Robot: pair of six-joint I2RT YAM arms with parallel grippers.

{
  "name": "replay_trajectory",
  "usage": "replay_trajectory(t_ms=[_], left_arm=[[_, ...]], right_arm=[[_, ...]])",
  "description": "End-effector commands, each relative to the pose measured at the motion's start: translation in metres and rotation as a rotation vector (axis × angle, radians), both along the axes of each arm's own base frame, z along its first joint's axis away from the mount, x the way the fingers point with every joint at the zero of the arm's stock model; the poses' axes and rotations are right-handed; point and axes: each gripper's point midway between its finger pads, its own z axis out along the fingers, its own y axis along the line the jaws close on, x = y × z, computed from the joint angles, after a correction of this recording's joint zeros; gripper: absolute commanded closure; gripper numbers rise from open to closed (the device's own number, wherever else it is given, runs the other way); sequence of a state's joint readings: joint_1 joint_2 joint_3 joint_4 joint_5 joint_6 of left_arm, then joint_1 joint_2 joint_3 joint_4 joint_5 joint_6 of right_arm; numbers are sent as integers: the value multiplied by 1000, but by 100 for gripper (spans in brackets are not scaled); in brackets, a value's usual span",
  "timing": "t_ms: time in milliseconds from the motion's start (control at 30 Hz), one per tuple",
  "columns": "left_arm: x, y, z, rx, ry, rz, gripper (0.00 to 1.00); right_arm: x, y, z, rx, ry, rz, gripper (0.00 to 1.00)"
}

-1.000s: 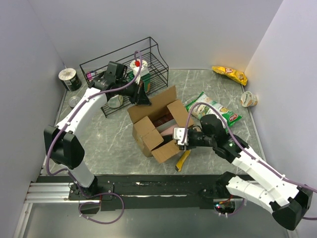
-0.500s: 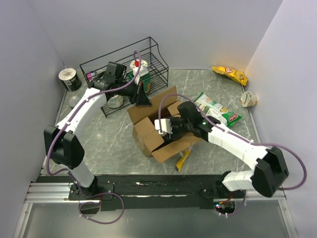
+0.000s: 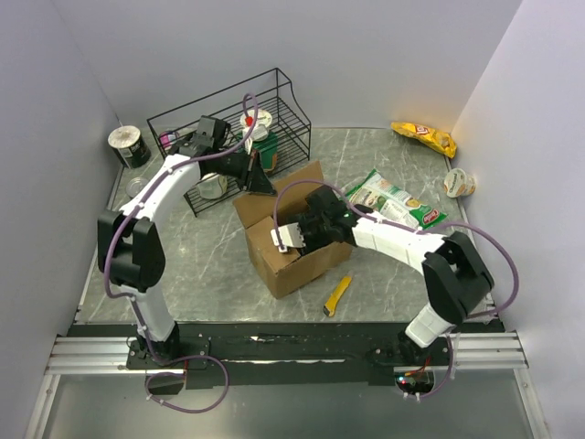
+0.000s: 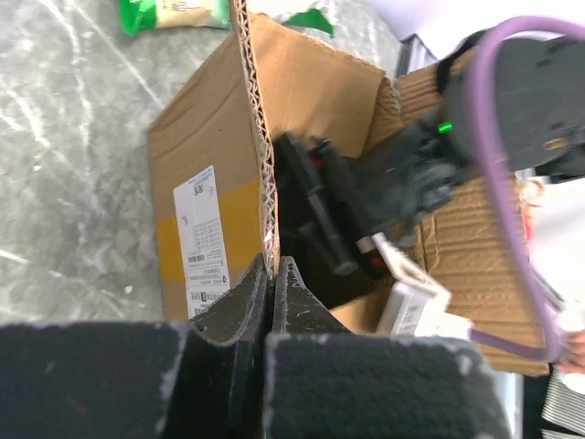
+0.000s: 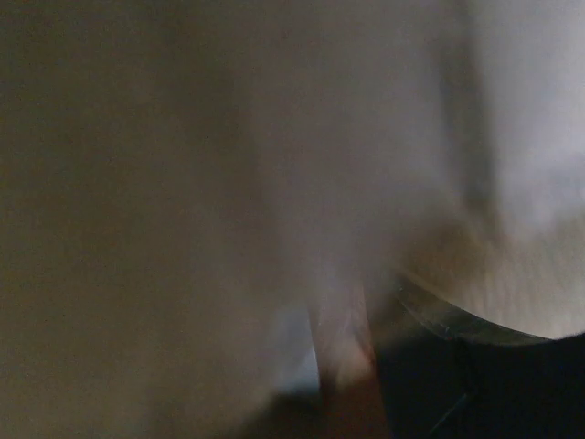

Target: Unpack the express box

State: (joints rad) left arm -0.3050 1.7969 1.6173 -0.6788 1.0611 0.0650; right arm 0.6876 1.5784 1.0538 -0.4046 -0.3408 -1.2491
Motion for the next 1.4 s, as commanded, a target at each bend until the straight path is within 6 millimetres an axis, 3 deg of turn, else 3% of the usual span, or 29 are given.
replay_trajectory(t_ms=[0, 167, 267, 300, 333, 400, 433, 500, 533, 633, 733, 967, 1067, 1200, 1267, 1367], left_arm=[[-10, -10, 12, -76, 5, -110, 99], [3, -9, 8, -76, 10, -101, 99], [9, -5, 7, -74, 22, -73, 99], [11, -5, 7, -73, 19, -64, 99], [14, -3, 9, -71, 17, -48, 99], [16, -2, 11, -77, 15, -33, 99], [16, -3, 15, -82, 26, -24, 99], [18, -2, 18, -89, 11, -18, 99], [17, -2, 23, -94, 39, -3, 99], [19, -3, 29, -98, 21, 10, 99], [22, -2, 32, -91, 6, 24, 99], [22, 3, 29, -49, -21, 55, 99], [23, 8, 25, -17, -31, 83, 99], [25, 18, 21, 44, -58, 148, 99], [23, 25, 23, 75, -106, 167, 99], [14, 31, 28, 98, -147, 165, 99]], right_arm=[[19, 16, 3, 3, -95, 101, 27], [26, 14, -34, -100, -43, 141, 45], [39, 11, -27, -72, -88, 101, 61], [42, 10, -20, -40, -93, 62, 66], [48, 15, 3, 36, -144, 48, 73], [49, 12, 26, 123, -153, -1, 80], [48, 16, 56, 198, -197, -2, 85], [43, 18, 92, 300, -184, -44, 89], [37, 16, 120, 360, -198, -53, 92], [16, 19, 172, 493, -156, -63, 97], [-1, 14, 205, 570, -128, -86, 100], [-11, -6, 257, 696, -63, -260, 100], [-3, -25, 281, 782, -45, -413, 100], [18, -72, 310, 930, -23, -698, 100], [31, -97, 310, 963, -42, -842, 100], [45, -133, 287, 957, -34, -1023, 100]])
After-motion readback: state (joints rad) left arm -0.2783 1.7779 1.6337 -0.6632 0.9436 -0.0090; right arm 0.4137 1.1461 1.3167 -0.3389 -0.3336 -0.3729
